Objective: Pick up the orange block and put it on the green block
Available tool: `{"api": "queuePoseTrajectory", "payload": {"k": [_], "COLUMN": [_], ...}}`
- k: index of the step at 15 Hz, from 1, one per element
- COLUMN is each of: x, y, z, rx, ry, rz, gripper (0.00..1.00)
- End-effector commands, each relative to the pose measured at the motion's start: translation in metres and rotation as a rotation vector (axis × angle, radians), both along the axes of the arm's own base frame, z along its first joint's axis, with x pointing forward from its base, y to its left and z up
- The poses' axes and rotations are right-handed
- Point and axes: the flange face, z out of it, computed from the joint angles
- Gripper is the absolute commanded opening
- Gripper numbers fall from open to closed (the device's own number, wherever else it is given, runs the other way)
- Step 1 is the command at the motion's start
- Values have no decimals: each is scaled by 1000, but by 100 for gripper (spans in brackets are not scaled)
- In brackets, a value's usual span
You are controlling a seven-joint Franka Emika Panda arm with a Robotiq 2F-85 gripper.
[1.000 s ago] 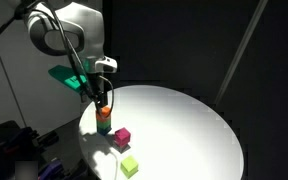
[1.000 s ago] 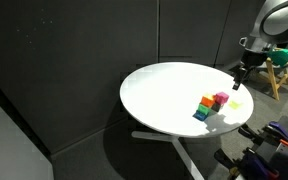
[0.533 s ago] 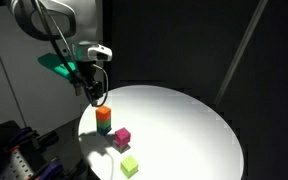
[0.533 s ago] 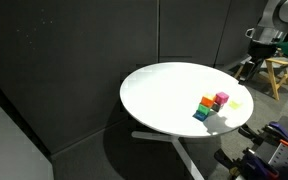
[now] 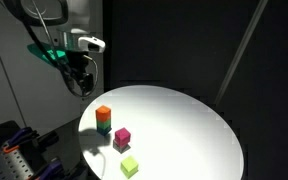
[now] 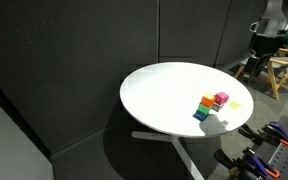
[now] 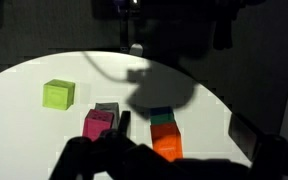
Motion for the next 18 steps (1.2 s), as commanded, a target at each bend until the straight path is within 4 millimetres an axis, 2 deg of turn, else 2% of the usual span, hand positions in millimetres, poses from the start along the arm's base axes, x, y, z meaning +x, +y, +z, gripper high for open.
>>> {"api": "queuePoseTrajectory", "payload": {"k": [1, 13, 18], "x": [-8, -33, -37], "y": [8, 22, 25], "z": [16, 60, 71], "rx": [-21, -31, -36], "ry": [12, -15, -41], "rz": [-30, -3, 11], "gripper": [100, 100, 100]}}
